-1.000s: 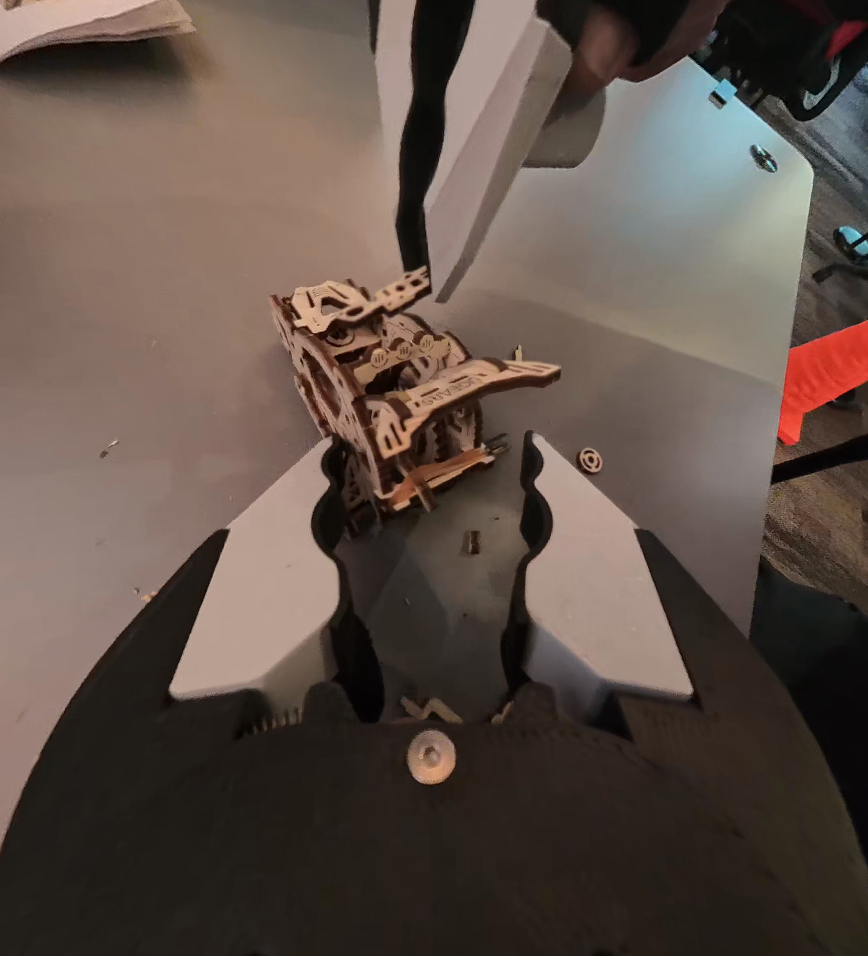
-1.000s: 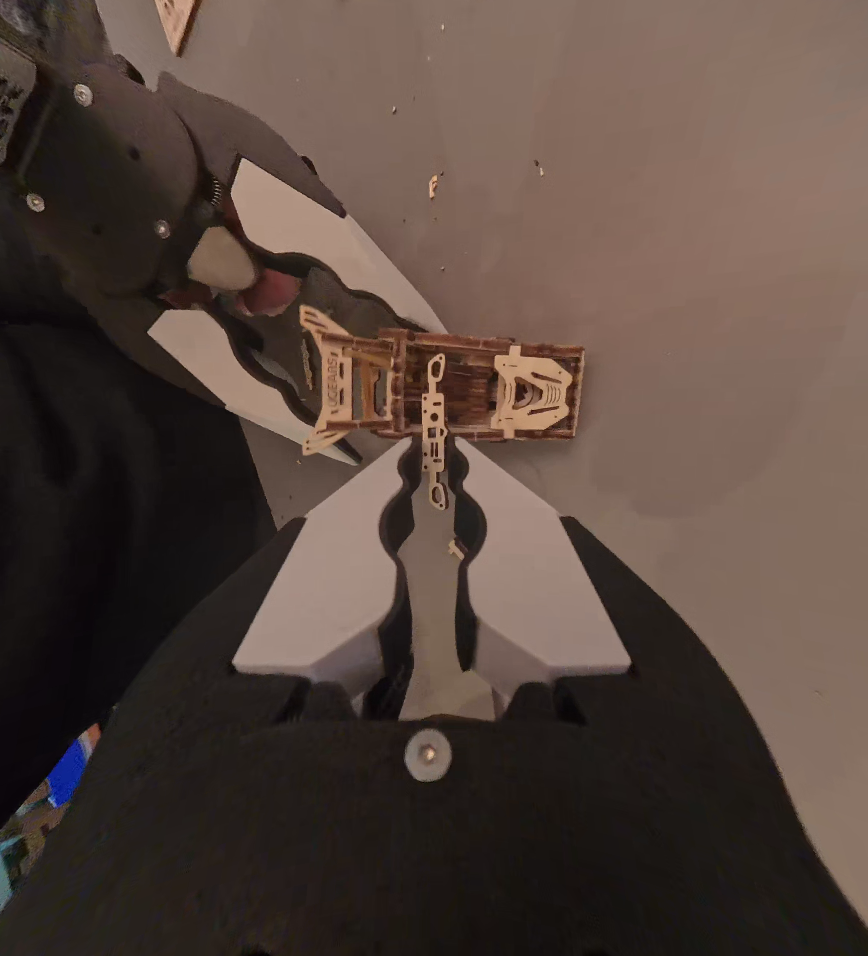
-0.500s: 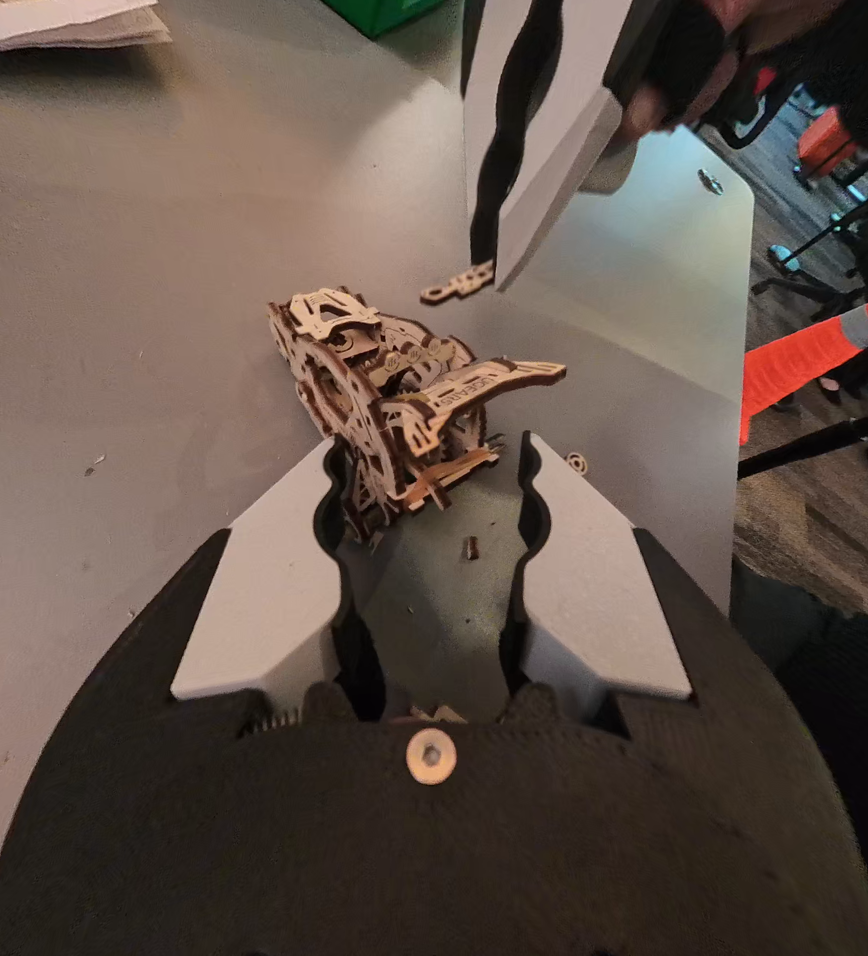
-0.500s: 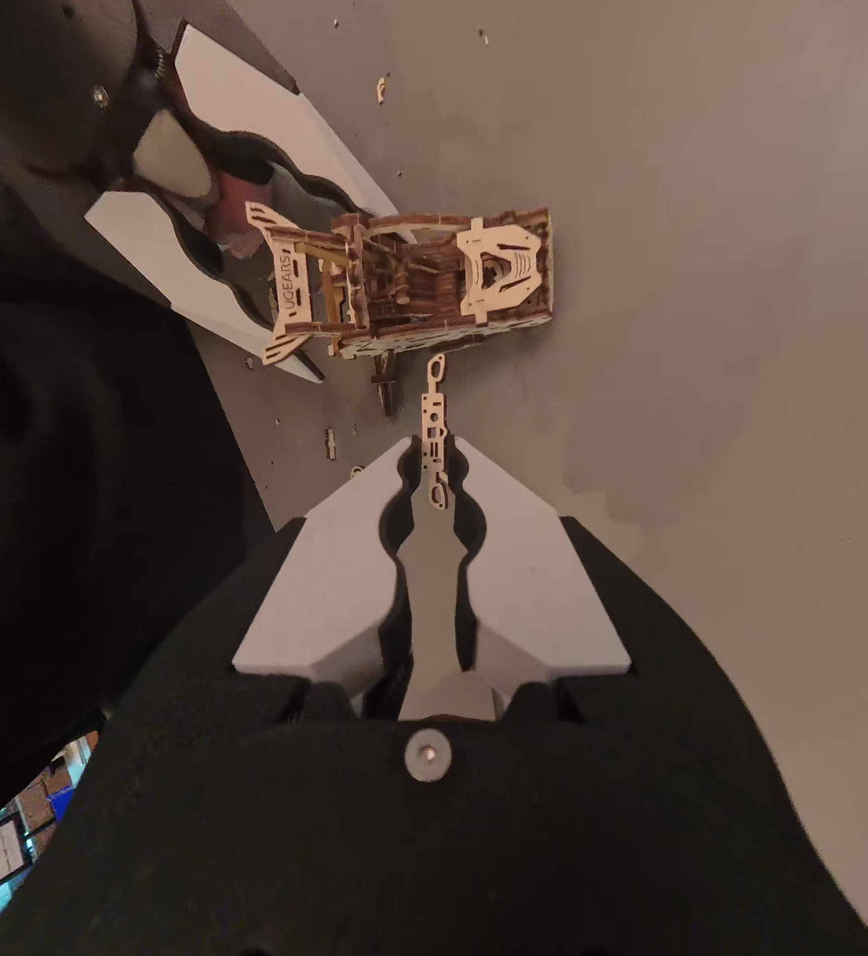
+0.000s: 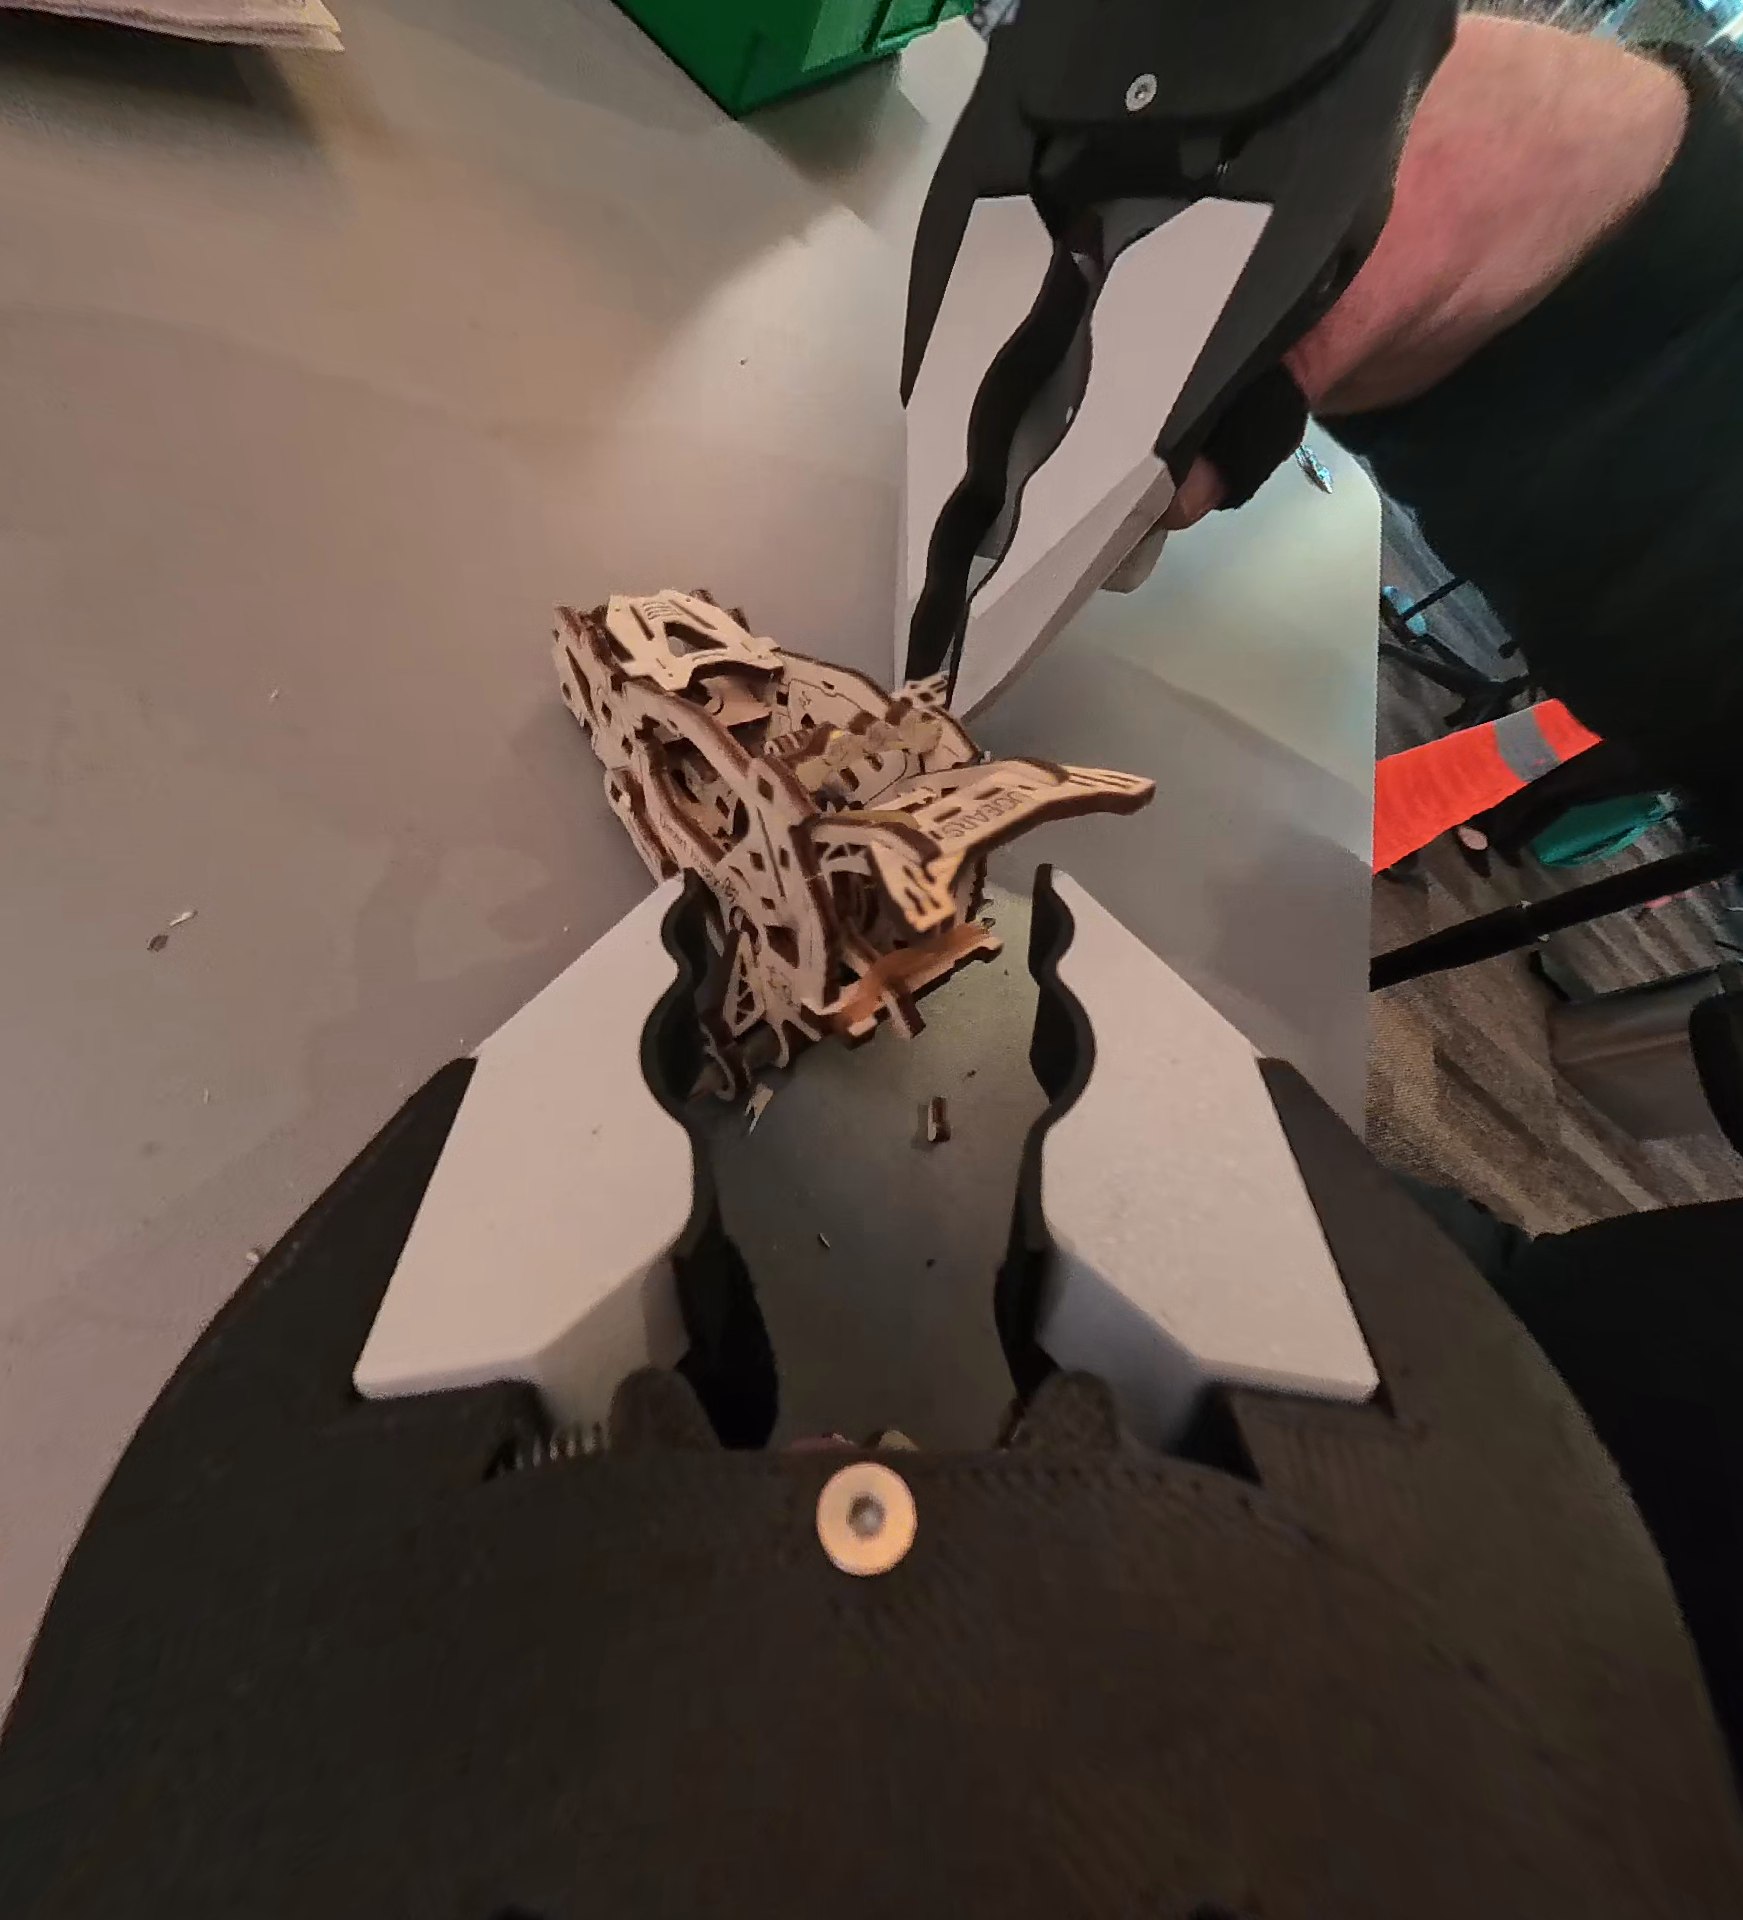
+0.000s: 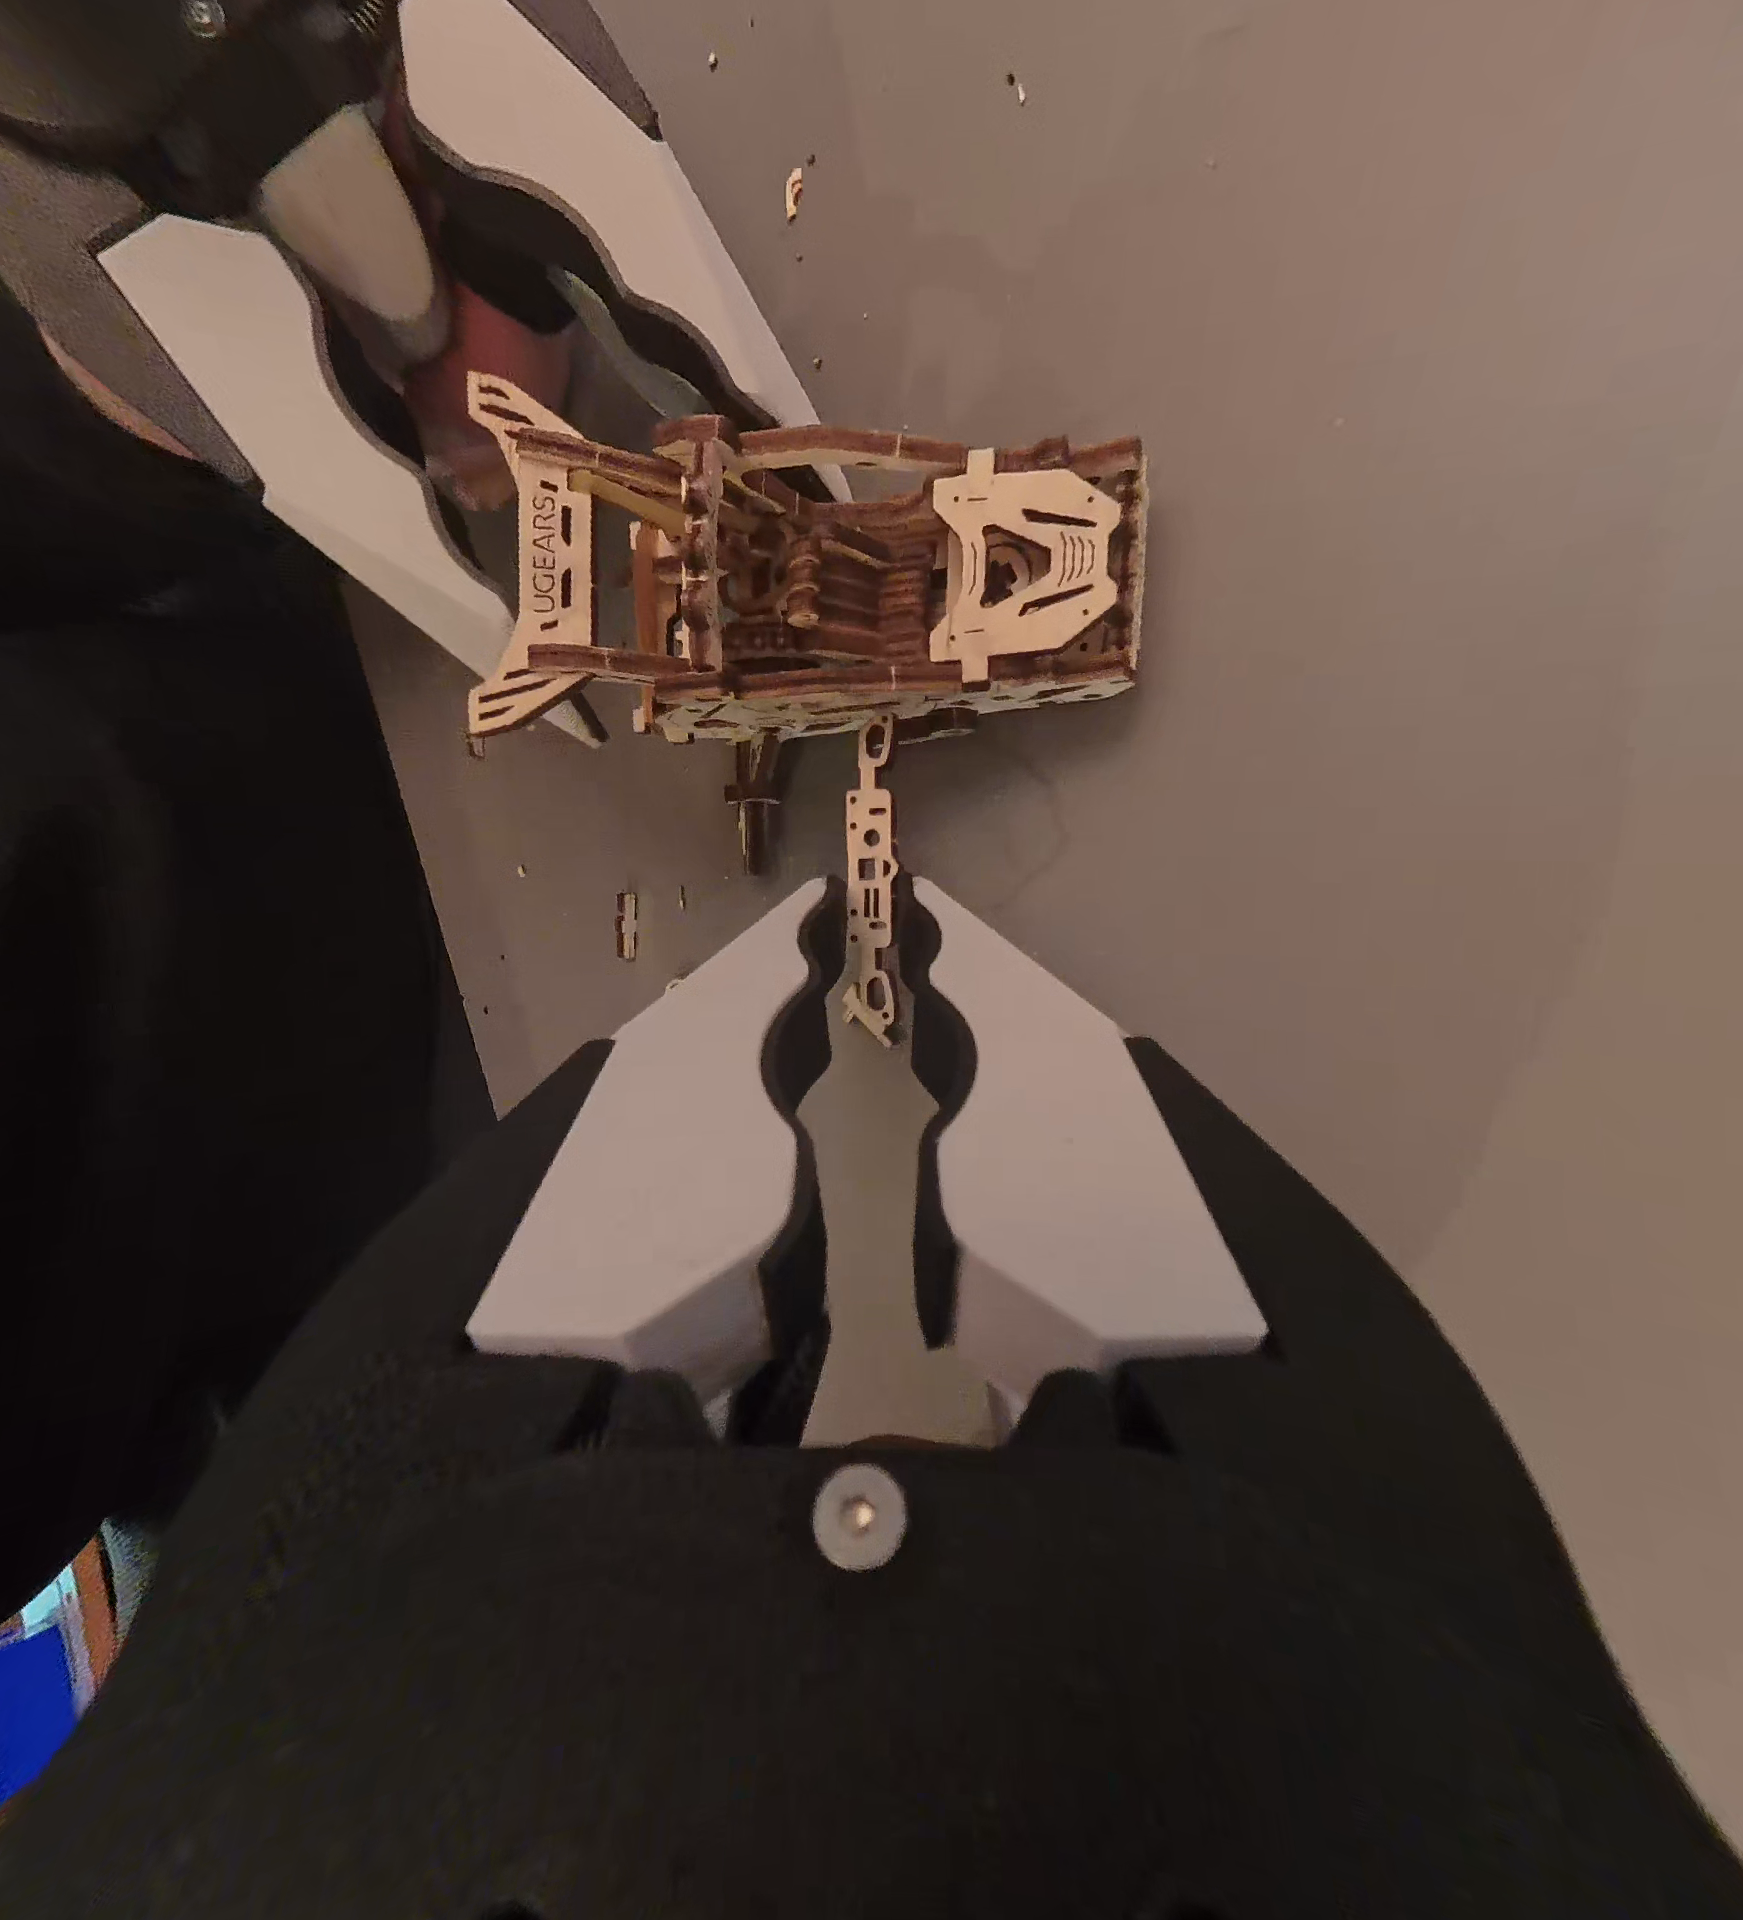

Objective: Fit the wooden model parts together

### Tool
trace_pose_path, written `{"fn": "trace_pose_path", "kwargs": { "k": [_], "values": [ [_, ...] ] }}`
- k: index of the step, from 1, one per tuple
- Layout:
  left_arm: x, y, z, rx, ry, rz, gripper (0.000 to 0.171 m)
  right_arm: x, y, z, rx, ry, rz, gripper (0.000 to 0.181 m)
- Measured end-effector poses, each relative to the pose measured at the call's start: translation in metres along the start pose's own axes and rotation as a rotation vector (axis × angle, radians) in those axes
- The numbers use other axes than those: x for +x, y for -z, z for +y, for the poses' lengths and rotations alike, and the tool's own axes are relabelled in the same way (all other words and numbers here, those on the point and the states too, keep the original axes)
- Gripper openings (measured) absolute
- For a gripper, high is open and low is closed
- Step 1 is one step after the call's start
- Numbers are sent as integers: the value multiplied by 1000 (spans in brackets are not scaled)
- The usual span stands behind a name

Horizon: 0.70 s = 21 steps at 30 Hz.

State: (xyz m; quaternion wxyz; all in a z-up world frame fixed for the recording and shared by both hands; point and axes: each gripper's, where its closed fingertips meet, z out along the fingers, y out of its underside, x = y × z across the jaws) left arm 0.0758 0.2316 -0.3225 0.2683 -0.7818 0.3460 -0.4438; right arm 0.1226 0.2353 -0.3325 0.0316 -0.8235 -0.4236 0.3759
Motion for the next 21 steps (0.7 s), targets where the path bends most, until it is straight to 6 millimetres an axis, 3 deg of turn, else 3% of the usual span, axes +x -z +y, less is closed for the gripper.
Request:
{"fn": "trace_pose_path", "kwargs": {
  "k": [12,21],
  "values": [
    [-2,-1,1,-12,22,11,48,1,1,0,59,17,-33,7],
    [1,-1,2,-21,-21,3,24,5,21,-1,46,32,22,7]
  ]
}}
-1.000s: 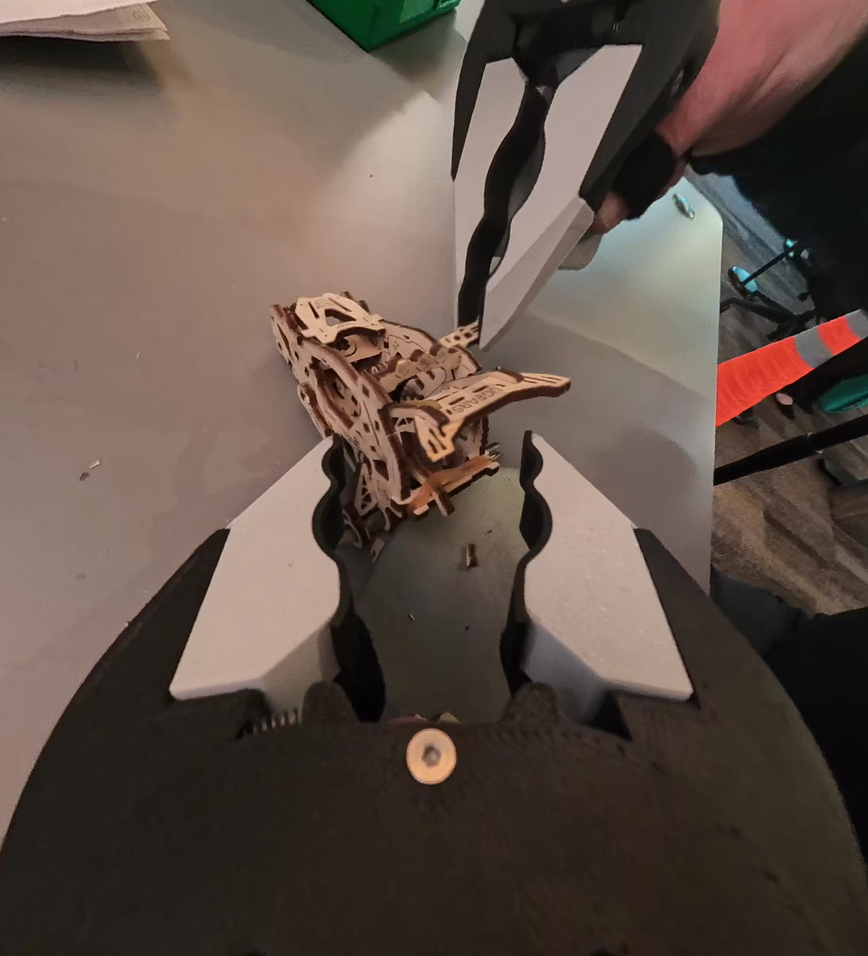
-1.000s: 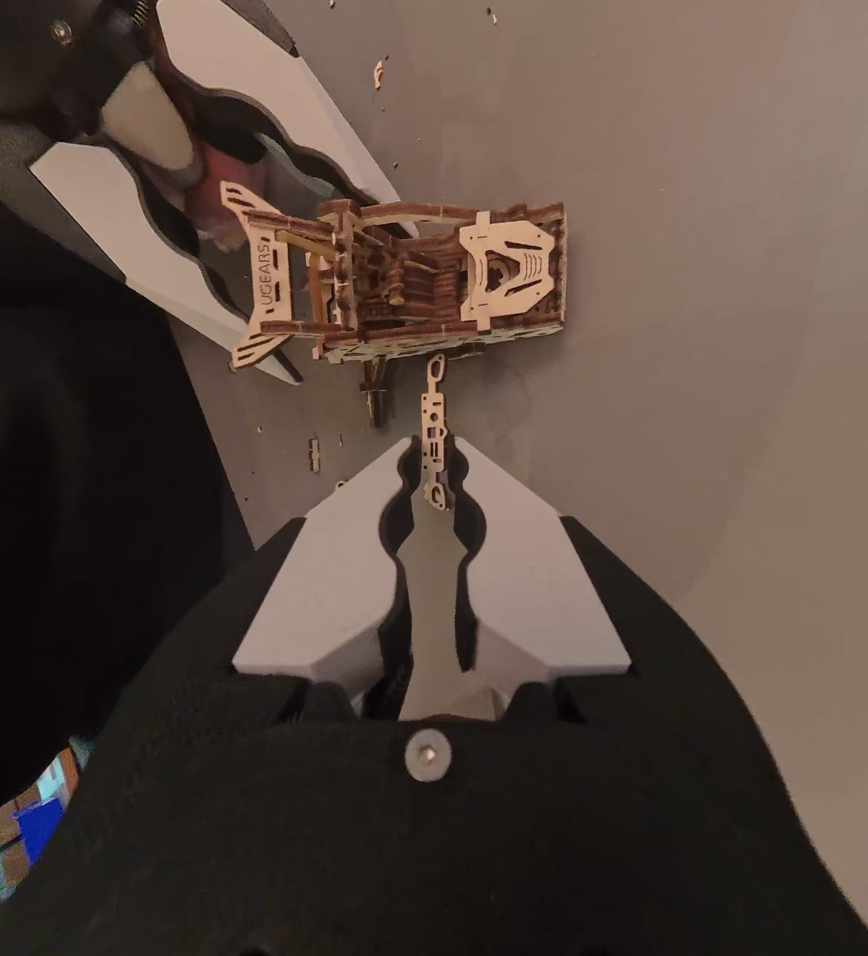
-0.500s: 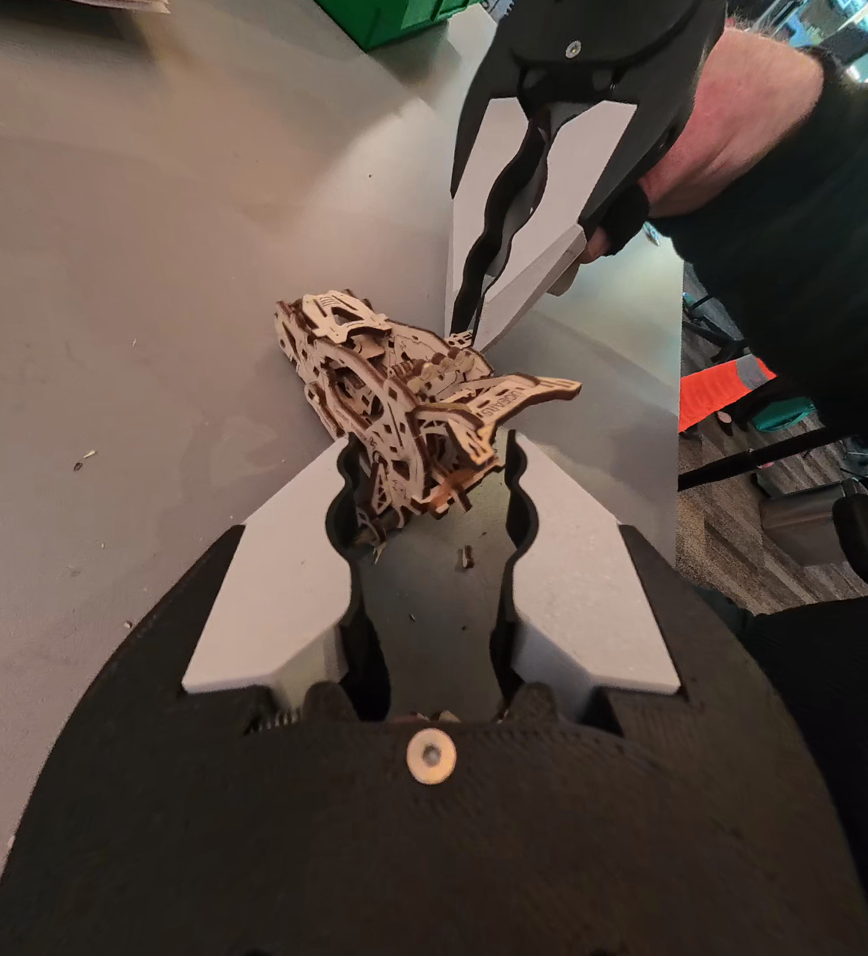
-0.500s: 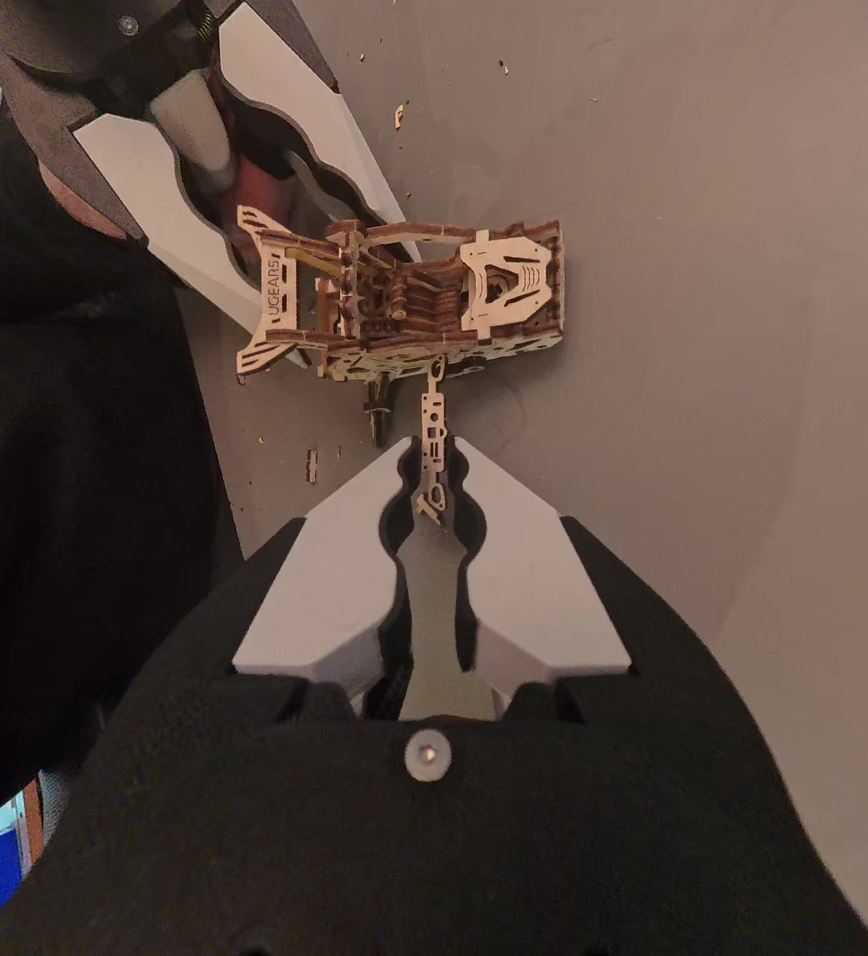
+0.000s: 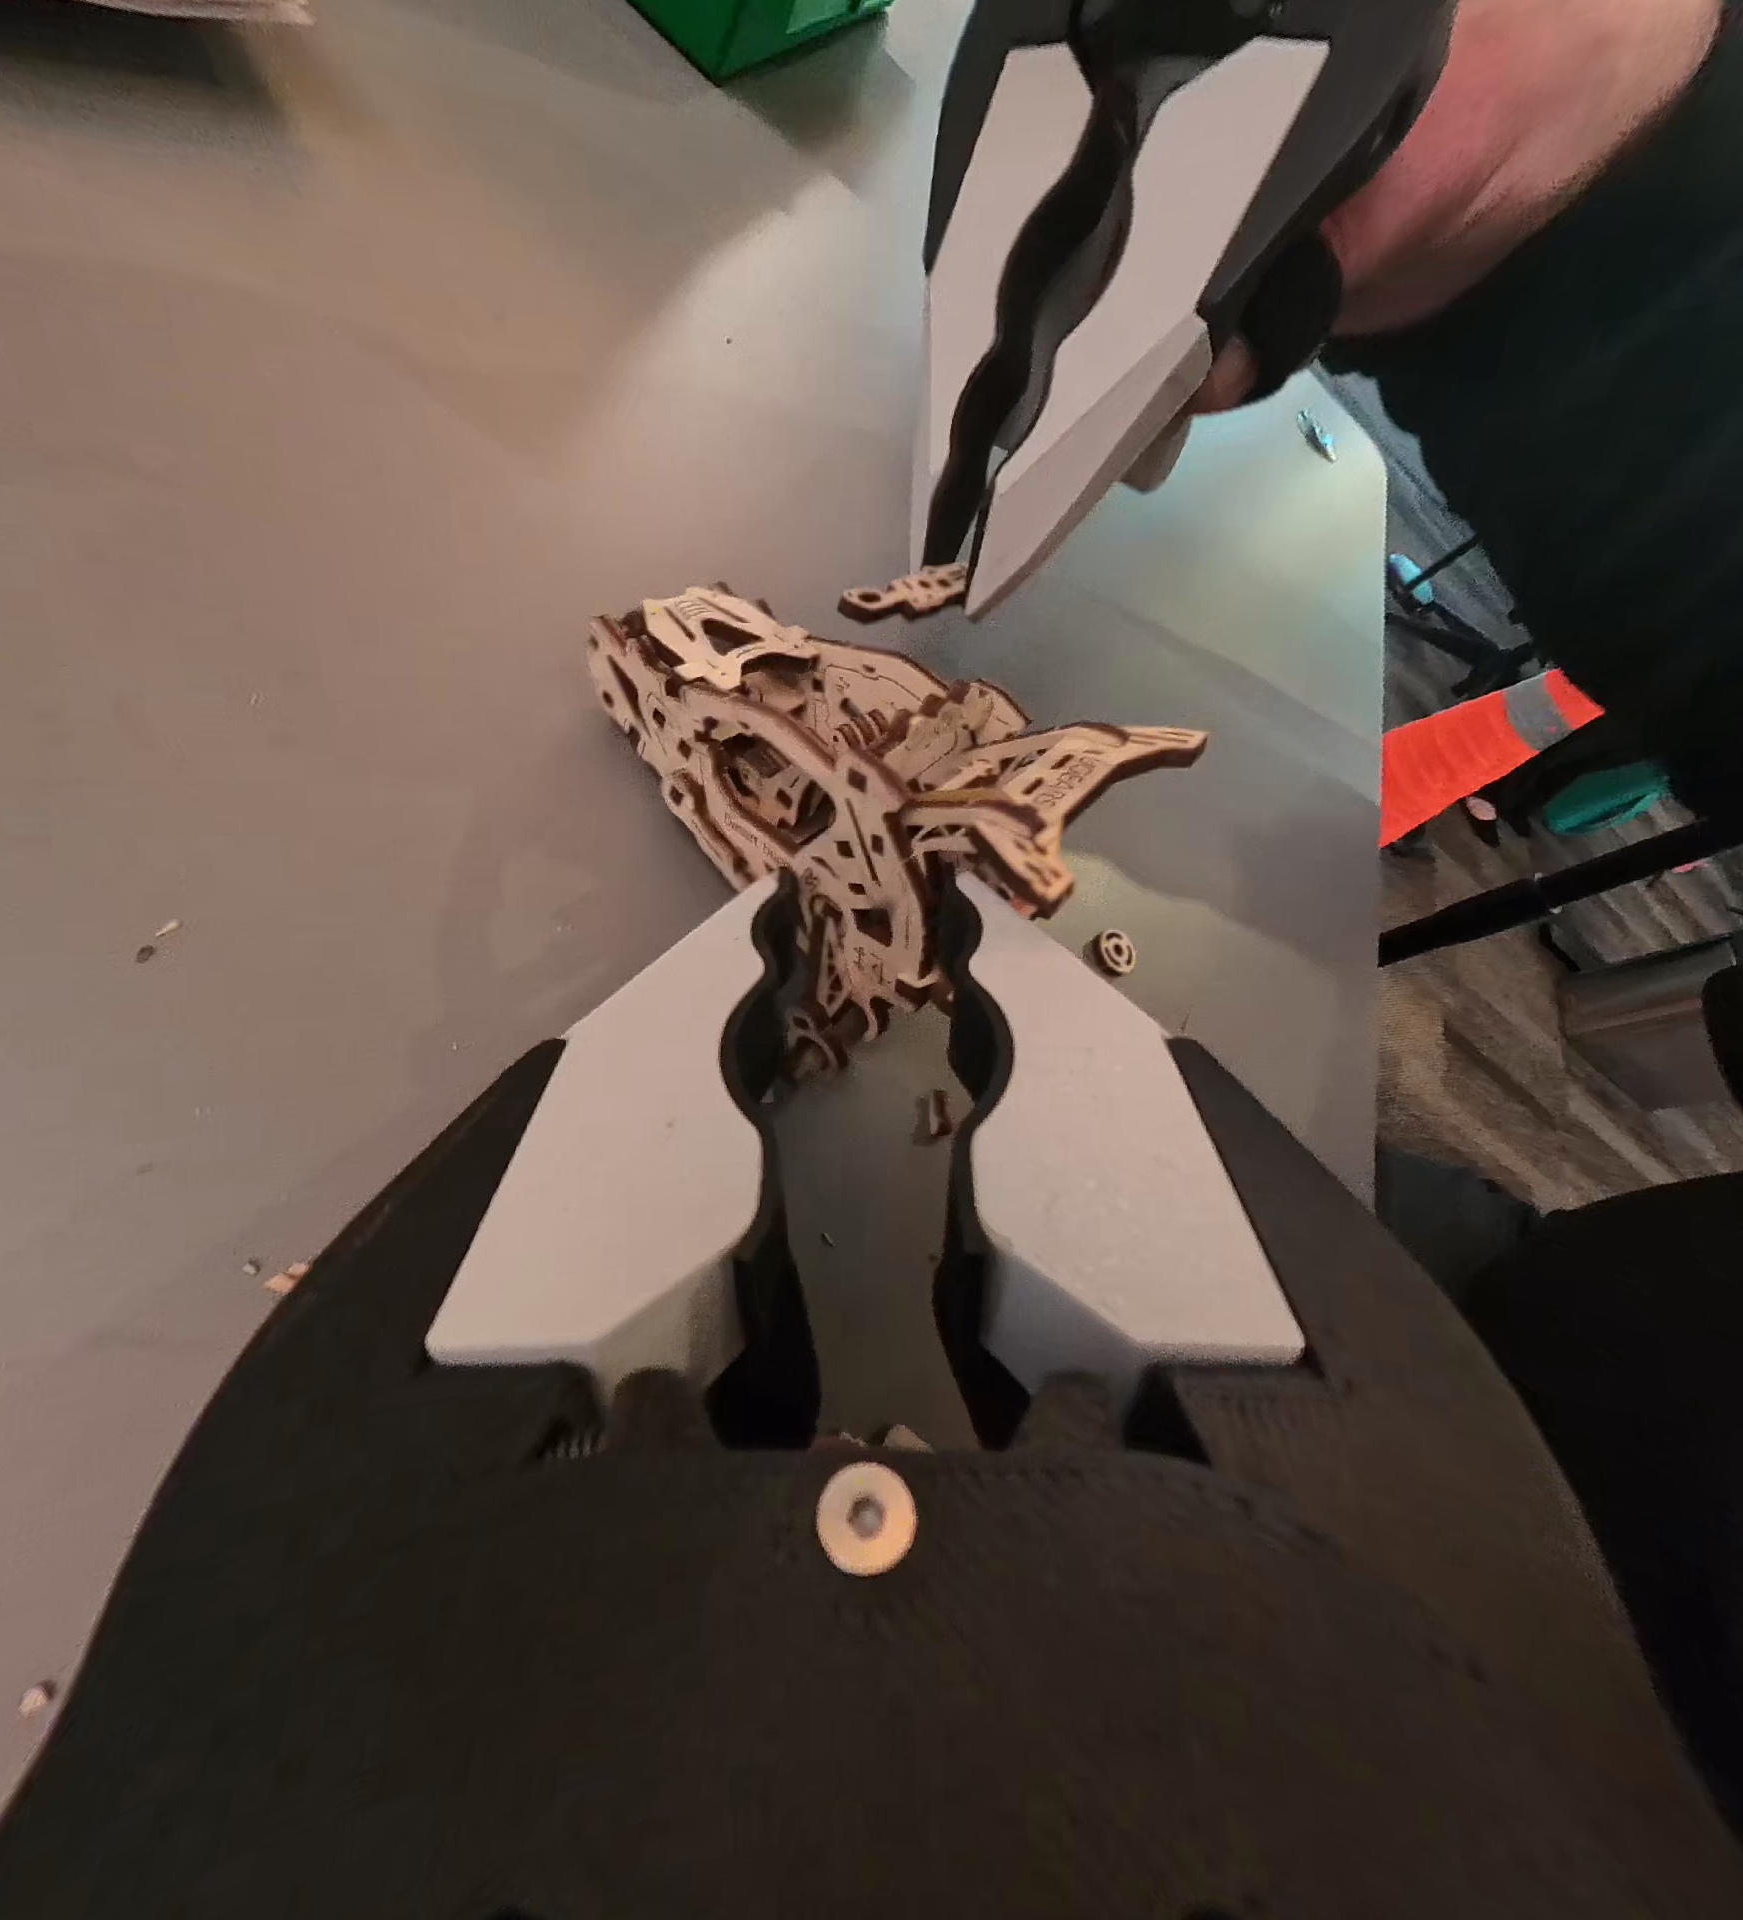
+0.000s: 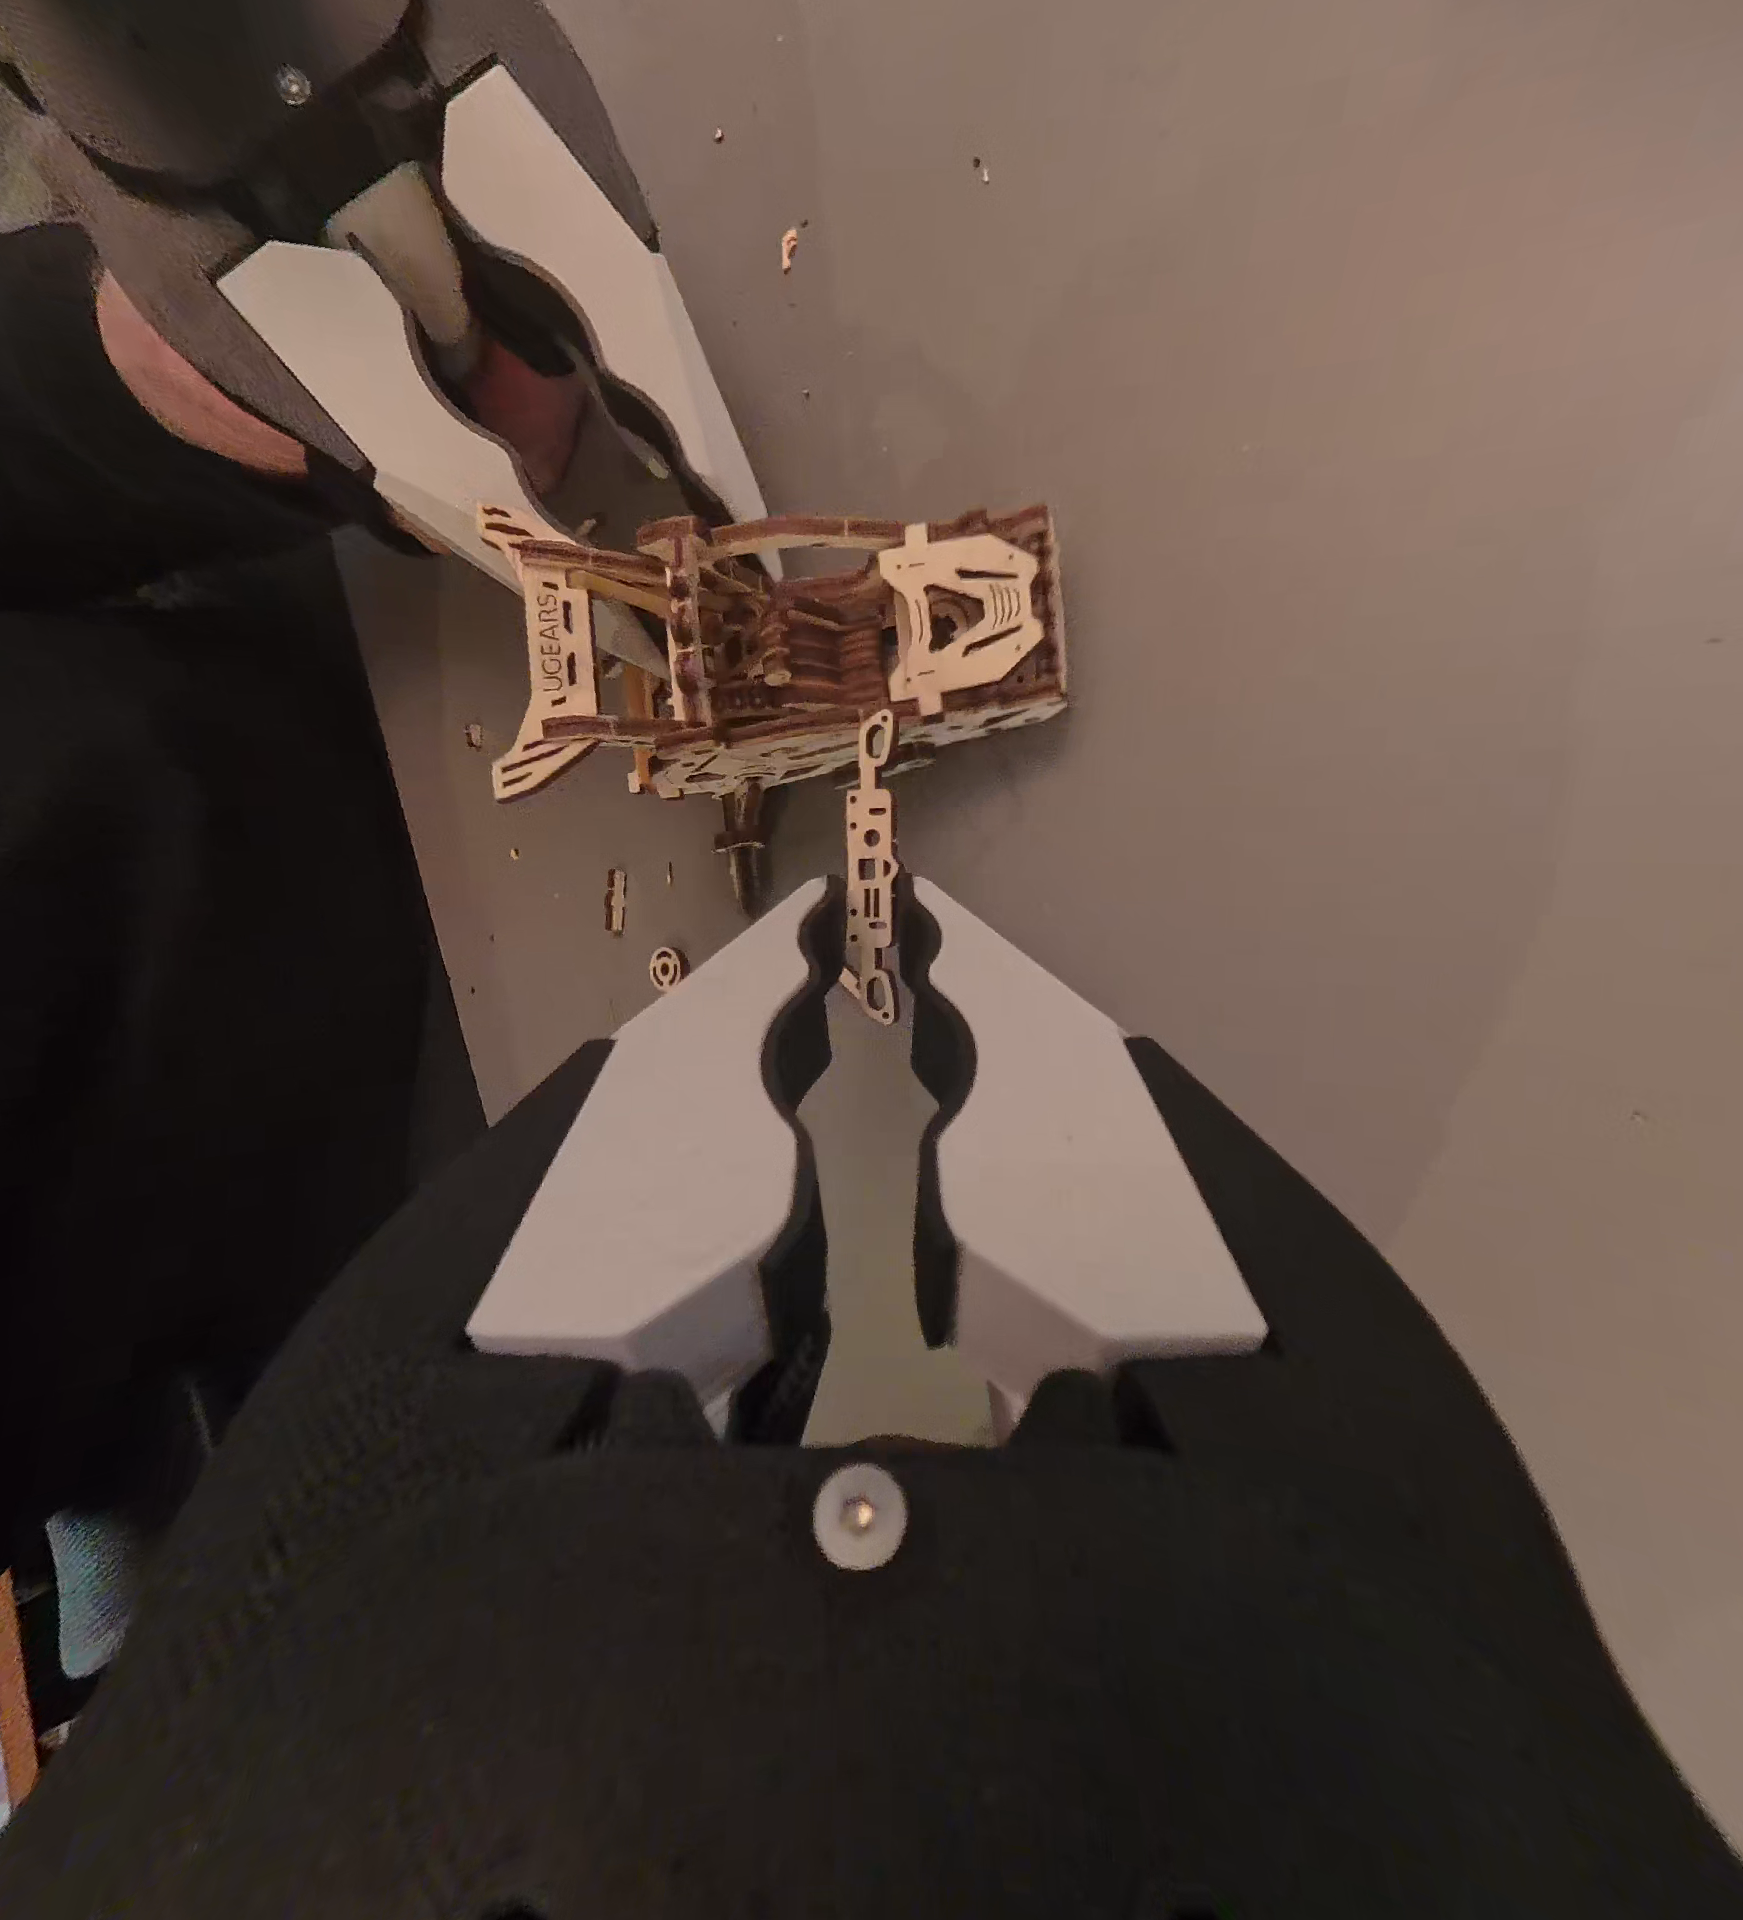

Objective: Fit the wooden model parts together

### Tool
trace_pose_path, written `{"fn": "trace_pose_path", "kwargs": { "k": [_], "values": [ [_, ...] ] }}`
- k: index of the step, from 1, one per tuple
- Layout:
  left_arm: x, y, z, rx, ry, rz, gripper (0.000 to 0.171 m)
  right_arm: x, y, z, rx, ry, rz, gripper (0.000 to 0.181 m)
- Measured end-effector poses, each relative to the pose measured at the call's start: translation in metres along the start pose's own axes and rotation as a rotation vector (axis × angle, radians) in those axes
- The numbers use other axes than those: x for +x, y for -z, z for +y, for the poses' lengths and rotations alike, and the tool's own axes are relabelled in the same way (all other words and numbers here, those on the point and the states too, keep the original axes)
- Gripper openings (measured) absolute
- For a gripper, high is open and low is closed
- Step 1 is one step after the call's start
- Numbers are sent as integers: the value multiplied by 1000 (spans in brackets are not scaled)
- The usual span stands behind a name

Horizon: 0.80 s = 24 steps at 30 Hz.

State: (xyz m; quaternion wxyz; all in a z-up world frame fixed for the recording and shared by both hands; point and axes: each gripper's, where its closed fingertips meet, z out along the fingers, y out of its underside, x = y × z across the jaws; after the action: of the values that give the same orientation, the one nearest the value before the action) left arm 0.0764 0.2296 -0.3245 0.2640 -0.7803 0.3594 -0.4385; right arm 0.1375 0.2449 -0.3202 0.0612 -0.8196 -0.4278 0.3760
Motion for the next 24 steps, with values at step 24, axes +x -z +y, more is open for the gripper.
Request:
{"fn": "trace_pose_path", "kwargs": {
  "k": [24],
  "values": [
    [7,4,1,-13,-8,80,14,-5,23,-7,-30,-17,83,7]
  ]
}}
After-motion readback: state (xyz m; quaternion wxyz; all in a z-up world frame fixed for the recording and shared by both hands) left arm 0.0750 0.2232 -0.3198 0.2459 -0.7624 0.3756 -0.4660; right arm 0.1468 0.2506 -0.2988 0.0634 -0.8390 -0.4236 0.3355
